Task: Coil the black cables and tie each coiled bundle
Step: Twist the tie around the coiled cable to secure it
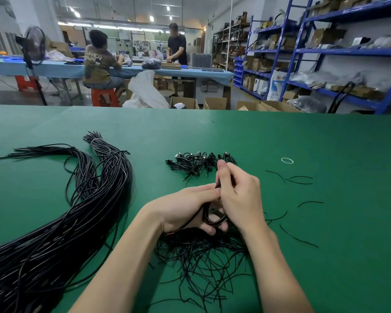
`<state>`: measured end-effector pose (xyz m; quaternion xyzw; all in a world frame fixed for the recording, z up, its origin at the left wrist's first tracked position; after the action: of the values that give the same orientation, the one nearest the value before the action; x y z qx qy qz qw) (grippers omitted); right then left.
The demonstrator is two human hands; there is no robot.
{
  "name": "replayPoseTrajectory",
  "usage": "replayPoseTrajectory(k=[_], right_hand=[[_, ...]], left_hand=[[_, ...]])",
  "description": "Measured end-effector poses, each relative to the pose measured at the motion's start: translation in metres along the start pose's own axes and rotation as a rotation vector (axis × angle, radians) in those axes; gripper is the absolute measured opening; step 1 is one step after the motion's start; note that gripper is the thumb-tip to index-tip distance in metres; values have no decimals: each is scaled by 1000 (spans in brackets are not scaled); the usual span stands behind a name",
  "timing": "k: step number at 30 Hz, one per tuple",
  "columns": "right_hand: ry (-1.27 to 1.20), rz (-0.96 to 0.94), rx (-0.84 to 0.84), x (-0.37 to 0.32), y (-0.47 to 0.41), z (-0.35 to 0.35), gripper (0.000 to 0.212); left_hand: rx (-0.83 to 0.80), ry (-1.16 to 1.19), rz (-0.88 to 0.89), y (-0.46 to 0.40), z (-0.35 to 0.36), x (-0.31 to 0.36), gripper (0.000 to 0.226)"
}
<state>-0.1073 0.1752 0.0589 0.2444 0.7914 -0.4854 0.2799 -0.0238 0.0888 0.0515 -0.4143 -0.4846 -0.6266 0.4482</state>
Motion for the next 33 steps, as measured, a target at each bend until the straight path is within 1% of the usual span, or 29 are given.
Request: replayPoseTrajectory(k=[2,4,6,7,8,9,10,12,13,14,15,17,20,23,25,28,30,31,33], right_hand=[[-40,84,-42,4,-1,1,52],[-79,176,-41,9,-2,-2,38],[-87,218,30,12,-5,-9,24],[-80,208,74,11,-7,-14,20],[-85,189,77,9,-8,-17,17],[-106,178,20,6,-10,-18,17],[-130,186,-104,3,-10,-15,18],[-144,251,-434,-4,-4,-2,23],[-142,289,-558,-7,0,4,25],[-144,313,-629,-8,3,10,26],[-155,324,-661,-9,6,15,24],[-189,342,-661,-10,9,24,17],[-263,392,-616,-10,11,31,10],[-322,435,-564,-8,13,34,11],[-324,451,-500,-5,12,33,14],[-289,446,-423,-3,11,33,15],[-195,418,-426,-3,10,34,20],[-123,405,-451,-3,10,33,25],[-12,421,-559,0,9,25,35]], left_hand=[[38,30,13,-2,-2,-2,24],[130,61,51,-7,-7,-1,25],[267,151,108,-12,-17,2,27],[331,215,142,-12,-22,4,29],[381,275,181,-13,-26,6,31],[421,320,219,-13,-29,7,34],[455,348,254,-13,-32,8,35],[526,368,304,-13,-36,9,36],[560,371,323,-13,-38,9,35],[584,380,340,-13,-39,10,34],[598,393,356,-12,-39,10,33],[615,398,374,-11,-40,10,30],[624,347,384,-8,-41,11,31],[630,263,377,-7,-40,12,31],[629,237,374,-6,-38,12,30],[621,217,373,-4,-37,13,27],[640,171,367,-3,-38,13,25],[647,157,366,-4,-38,13,25],[648,134,372,-5,-41,12,27]])
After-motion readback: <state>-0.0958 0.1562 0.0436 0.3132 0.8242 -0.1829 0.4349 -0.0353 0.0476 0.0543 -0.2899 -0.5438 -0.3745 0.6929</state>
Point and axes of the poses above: each hand's wrist, its own y-axis away from the middle knuckle, its own z-axis out of the palm, x = y × z, the point moved 4 cm from there along -y, towards the middle knuckle, and after that the axes turned 4 degrees about -z, right-handed, at the moved point
